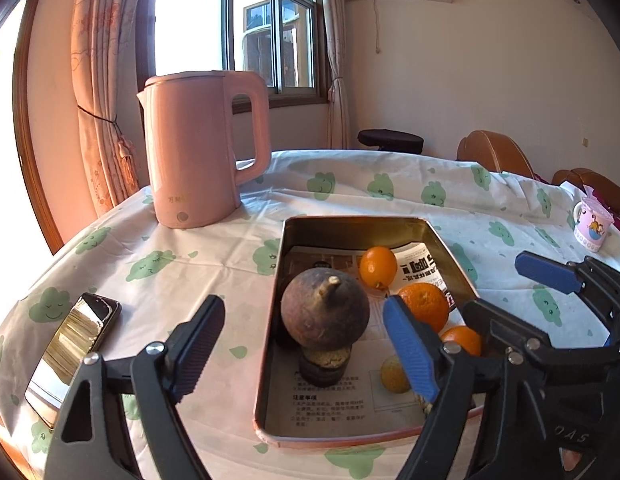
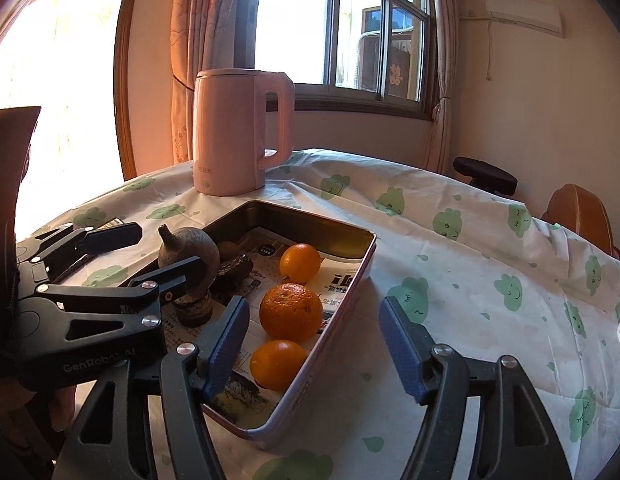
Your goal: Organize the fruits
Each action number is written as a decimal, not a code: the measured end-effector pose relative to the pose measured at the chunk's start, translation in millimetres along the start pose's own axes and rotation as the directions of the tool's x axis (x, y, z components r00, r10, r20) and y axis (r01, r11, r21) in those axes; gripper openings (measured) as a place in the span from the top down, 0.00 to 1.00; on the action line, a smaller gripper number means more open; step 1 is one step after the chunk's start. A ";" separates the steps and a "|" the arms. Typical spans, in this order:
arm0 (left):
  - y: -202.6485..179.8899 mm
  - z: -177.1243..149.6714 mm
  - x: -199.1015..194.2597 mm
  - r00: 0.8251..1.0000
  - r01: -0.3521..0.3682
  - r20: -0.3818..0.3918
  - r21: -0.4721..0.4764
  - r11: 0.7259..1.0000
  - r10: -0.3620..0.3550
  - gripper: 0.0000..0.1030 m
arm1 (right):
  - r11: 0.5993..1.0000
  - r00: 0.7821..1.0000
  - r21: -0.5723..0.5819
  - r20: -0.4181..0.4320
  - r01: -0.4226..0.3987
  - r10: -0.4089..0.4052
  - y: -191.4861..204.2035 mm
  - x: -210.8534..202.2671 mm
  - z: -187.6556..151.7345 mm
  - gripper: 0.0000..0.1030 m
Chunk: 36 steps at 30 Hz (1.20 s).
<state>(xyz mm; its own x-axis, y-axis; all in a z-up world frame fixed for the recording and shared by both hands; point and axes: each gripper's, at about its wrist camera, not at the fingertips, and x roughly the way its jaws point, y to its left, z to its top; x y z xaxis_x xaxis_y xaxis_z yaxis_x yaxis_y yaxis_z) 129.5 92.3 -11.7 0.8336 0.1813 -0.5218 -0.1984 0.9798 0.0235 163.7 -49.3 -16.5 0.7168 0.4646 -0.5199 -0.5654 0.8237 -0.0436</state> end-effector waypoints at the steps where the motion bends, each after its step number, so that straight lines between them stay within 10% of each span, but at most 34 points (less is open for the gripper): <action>1: -0.6 -0.2 -3.2 1.000 -0.007 0.018 0.002 1.000 0.007 0.12 | 1.000 1.000 0.012 0.018 0.019 -0.019 -2.1 -3.9 -0.6 0.30; 36: 6.6 -1.8 -20.0 0.994 -0.037 0.104 -0.034 0.999 0.041 0.04 | 0.989 0.988 0.116 0.115 0.090 -0.103 -19.8 -28.2 -4.0 0.12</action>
<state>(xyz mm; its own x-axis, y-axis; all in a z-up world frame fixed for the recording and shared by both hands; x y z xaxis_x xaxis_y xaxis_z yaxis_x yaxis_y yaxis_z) 110.5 95.0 -2.6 0.8737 0.2287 -0.4293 -0.2470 0.9689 0.0136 153.1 -80.1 -4.4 0.8133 0.4116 -0.4113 -0.4478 0.8941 0.0092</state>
